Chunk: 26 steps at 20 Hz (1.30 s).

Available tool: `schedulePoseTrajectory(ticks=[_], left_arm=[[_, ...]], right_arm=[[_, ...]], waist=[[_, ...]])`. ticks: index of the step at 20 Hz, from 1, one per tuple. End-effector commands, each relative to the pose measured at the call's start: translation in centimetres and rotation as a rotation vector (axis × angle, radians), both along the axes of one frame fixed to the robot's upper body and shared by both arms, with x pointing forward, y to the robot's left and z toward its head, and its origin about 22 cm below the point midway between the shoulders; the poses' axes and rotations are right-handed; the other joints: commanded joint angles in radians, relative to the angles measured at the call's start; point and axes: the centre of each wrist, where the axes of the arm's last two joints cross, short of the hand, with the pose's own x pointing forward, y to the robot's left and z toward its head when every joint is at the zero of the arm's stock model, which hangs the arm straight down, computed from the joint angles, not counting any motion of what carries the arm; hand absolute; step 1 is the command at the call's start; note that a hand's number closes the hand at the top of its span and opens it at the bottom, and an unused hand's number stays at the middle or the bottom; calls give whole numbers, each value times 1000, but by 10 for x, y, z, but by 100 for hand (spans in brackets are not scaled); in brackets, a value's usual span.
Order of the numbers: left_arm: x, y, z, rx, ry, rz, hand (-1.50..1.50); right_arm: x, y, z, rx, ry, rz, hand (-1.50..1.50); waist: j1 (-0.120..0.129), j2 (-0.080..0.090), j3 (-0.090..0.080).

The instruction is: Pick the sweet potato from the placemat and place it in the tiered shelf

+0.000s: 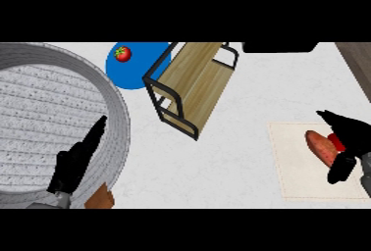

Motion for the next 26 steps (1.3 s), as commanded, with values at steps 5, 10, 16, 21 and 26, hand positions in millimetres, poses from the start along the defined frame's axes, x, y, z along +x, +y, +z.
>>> schedulePoseTrajectory(ticks=[5,10,16,21,26], left_arm=[[7,3,-21,-10,53,8,0],[1,5,-13,-7,53,5,0],[-8,-2,-20,5,31,23,0],[10,1,-11,-8,28,11,0],[5,-9,-9,-15,39,-8,0]], right_arm=[[2,-11,-13,-31,31,0,-150],[7,-22,-12,-54,21,2,-150],[8,-11,-46,-79,50,9,-150],[1,-18,-51,-64,56,13,-150],[1,-16,-80,-46,87,131,150]], waist=[[-2,12,-14],[0,12,-14],[5,12,-14],[-2,12,-14],[4,12,-14]])
